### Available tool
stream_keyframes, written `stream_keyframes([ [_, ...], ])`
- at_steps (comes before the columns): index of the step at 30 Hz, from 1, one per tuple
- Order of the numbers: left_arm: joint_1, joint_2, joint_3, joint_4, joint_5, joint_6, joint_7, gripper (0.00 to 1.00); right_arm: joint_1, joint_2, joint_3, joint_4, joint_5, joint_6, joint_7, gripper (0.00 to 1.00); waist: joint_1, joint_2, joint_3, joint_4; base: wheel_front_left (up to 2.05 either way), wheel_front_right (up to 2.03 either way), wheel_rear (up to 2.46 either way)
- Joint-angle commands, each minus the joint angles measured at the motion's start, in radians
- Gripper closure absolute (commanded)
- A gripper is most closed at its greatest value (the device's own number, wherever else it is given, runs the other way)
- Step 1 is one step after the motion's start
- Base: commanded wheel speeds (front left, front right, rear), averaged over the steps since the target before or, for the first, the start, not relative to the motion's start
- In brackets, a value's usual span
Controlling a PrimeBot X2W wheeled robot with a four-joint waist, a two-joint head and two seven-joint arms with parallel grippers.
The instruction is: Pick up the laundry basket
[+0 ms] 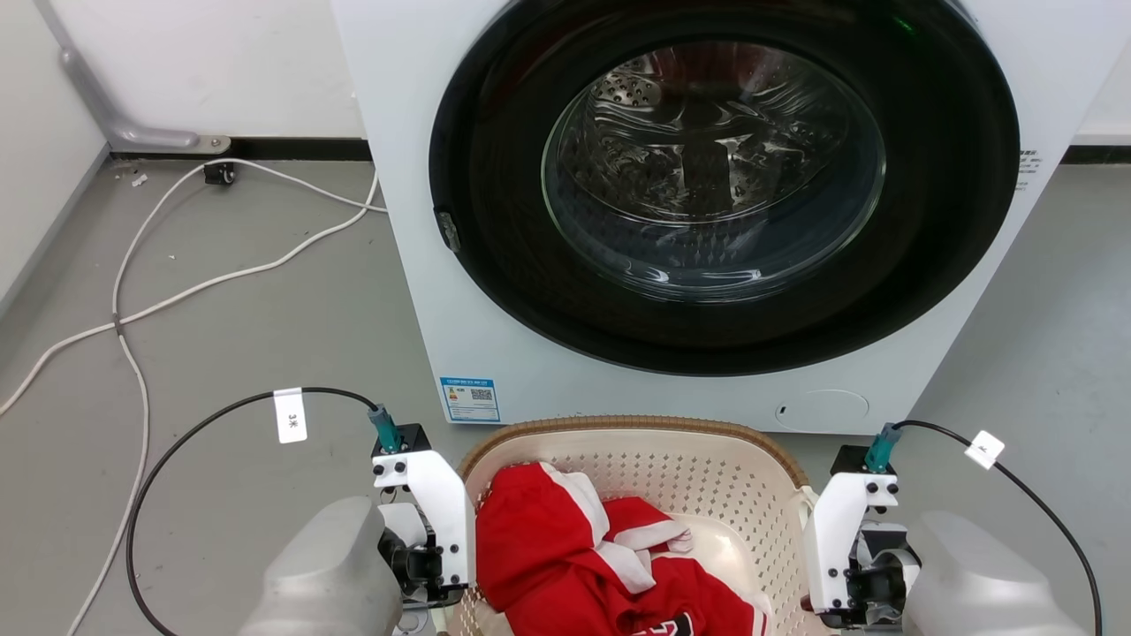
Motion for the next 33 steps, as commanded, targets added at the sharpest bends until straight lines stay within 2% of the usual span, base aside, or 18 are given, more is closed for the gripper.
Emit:
stream_keyframes([
  [1, 0.001, -0.006, 0.002, -0.007, -0.010, -0.003, -0.008, 1.00, 0.013, 0.001, -0.006, -0.003, -0.011, 0.003, -0.004, 1.00, 0.0001, -0.0001, 0.000, -0.002, 0.00, 0.00, 0.00],
  [14, 0.010, -0.009, -0.001, -0.007, -0.023, 0.019, -0.039, 1.00, 0.030, 0.020, -0.052, -0.003, -0.050, 0.003, -0.027, 1.00, 0.0001, -0.0001, 0.004, -0.022, 0.00, 0.00, 0.00],
  [33, 0.011, -0.002, -0.010, -0.007, -0.033, 0.023, -0.058, 1.00, 0.039, 0.033, -0.102, -0.003, -0.101, 0.003, 0.003, 1.00, 0.0001, -0.0001, 0.004, -0.024, 0.00, 0.00, 0.00],
])
